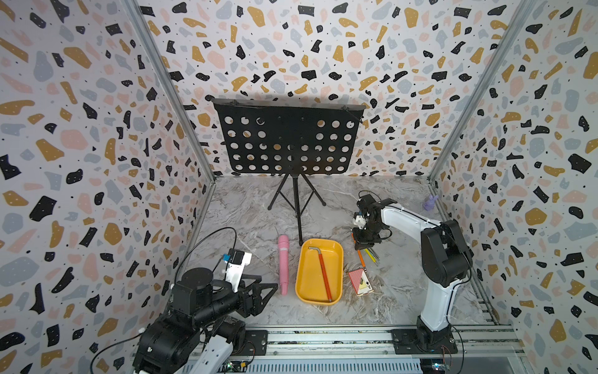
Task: Put the hex key on the desktop into the storage box
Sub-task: Pick up the Allen key from the center of the board.
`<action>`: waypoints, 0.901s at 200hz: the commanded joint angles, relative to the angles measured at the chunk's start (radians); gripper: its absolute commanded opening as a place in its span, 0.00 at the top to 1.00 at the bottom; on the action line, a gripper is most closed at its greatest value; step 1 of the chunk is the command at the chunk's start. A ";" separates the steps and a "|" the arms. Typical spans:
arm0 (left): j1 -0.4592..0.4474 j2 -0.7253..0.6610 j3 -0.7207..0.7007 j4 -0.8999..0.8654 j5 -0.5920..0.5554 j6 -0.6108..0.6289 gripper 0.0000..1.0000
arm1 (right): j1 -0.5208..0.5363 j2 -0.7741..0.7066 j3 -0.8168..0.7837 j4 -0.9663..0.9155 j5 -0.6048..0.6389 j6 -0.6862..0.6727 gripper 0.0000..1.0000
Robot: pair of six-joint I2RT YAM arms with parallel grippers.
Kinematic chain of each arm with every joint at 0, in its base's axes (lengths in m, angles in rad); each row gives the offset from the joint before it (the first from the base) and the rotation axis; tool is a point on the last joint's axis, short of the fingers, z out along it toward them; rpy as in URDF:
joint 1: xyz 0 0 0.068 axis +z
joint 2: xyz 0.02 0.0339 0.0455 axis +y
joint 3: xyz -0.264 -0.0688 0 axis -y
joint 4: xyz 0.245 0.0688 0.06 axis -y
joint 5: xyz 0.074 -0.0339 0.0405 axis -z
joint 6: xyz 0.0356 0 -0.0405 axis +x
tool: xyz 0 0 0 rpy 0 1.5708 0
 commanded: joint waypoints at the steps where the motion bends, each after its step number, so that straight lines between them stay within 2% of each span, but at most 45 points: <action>1: 0.005 -0.007 -0.009 0.021 0.012 0.011 0.22 | 0.001 -0.036 -0.002 -0.008 -0.083 -0.001 1.00; 34: 0.006 -0.006 -0.009 0.021 0.012 0.010 0.21 | -0.046 -0.062 -0.038 0.129 -0.304 0.122 1.00; 51: 0.005 -0.007 -0.009 0.021 0.010 0.011 0.21 | -0.082 -0.076 -0.051 0.197 -0.371 0.190 1.00; 109: 0.008 -0.006 -0.009 0.021 0.010 0.011 0.21 | -0.157 -0.117 -0.111 0.263 -0.385 0.254 1.00; 180: 0.006 -0.002 -0.009 0.020 0.009 0.011 0.22 | -0.143 -0.056 -0.104 0.146 -0.255 0.130 1.00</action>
